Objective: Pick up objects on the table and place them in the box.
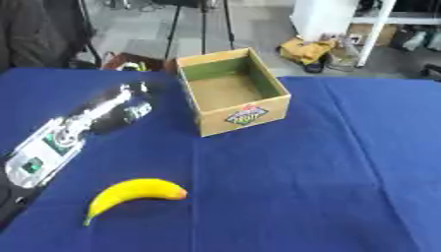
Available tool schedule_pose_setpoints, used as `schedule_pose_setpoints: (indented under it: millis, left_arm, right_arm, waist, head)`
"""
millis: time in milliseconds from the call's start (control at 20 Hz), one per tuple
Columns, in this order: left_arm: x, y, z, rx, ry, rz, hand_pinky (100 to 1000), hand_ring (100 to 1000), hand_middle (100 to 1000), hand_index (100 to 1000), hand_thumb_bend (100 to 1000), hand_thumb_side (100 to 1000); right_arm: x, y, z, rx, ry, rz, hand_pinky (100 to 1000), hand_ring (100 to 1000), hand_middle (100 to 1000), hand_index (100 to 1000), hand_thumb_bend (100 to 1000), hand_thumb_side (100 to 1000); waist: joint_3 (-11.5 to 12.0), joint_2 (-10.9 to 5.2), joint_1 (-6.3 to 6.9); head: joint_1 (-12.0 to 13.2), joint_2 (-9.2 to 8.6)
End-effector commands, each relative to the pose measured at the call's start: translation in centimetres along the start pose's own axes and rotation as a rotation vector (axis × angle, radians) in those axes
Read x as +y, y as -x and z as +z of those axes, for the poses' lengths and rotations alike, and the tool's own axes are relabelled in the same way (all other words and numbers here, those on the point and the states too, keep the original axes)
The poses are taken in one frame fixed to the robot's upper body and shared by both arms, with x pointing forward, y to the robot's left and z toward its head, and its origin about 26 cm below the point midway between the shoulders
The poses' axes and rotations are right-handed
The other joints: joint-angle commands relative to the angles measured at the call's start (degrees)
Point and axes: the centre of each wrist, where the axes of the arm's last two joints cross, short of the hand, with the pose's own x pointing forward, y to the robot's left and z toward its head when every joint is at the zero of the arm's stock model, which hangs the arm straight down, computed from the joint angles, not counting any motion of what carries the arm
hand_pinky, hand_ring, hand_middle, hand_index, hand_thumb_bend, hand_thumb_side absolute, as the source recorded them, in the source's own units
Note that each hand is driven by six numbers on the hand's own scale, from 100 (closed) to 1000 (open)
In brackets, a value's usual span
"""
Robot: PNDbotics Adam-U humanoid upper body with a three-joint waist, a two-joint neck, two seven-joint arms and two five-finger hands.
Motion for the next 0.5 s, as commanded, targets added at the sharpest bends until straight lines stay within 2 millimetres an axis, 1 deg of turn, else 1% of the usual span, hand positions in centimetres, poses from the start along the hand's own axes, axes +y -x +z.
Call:
schedule_pose_setpoints:
  millis: [50,100,150,250,300,350,400,450,500]
  left_arm:
    - [3.3,-2.0,0.2,-0.052,-0.039,-0.027,911,942,936,1000,1000,306]
    - [4.3,-2.6,0.6,-0.067,-0.062,-0.062,911,944,941,1000,859,303]
    - [4.9,-3.1,1.0,-0.082,-0.082,-0.095,911,944,941,1000,859,303]
    - [5.2,-4.1,1.5,-0.092,-0.101,-0.137,911,944,941,1000,859,303]
    - [5.4,-4.6,1.7,-0.098,-0.111,-0.157,902,930,925,992,228,115]
    - [5.8,-5.1,2.0,-0.106,-0.124,-0.186,898,926,918,987,144,100]
    - [6.0,-5.5,2.1,-0.109,-0.132,-0.211,898,925,917,986,131,100]
    - [6.1,-5.8,2.3,-0.11,-0.135,-0.234,892,918,906,977,100,100]
    - [6.2,-6.0,2.4,-0.109,-0.133,-0.253,891,917,904,976,100,100]
  right_arm:
    - [-0.4,-0.6,-0.6,-0.026,0.004,0.0,725,676,673,763,100,692]
    - [-0.4,-0.6,-0.6,-0.027,0.005,0.001,725,676,673,763,100,692]
    - [-0.4,-0.6,-0.6,-0.027,0.005,0.001,725,676,673,763,100,692]
    - [-0.3,-0.6,-0.6,-0.027,0.005,0.0,725,676,673,763,100,692]
    - [-0.4,-0.6,-0.6,-0.027,0.004,0.001,725,676,673,763,100,693]
    - [-0.4,-0.6,-0.6,-0.028,0.005,0.002,725,676,673,763,100,693]
    - [-0.4,-0.6,-0.6,-0.028,0.005,0.002,725,676,673,763,100,693]
    - [-0.4,-0.6,-0.6,-0.027,0.005,0.002,725,676,673,763,100,692]
    - [-0.4,-0.6,-0.6,-0.027,0.006,0.002,725,676,673,763,100,692]
  waist:
    - [0.1,-0.88,0.23]
    - [0.1,-0.87,0.24]
    - [0.1,-0.85,0.25]
    - [0.1,-0.82,0.26]
    - [0.1,-0.86,0.27]
    - [0.0,-0.91,0.27]
    - [0.0,-0.93,0.28]
    - [0.0,-0.95,0.3]
    - [0.0,-0.95,0.31]
  head:
    - [-0.3,-0.33]
    - [-0.3,-0.32]
    - [-0.3,-0.35]
    - [-0.3,-0.39]
    - [-0.2,-0.32]
    - [-0.1,-0.25]
    - [-0.1,-0.22]
    - [-0.1,-0.2]
    - [-0.1,-0.21]
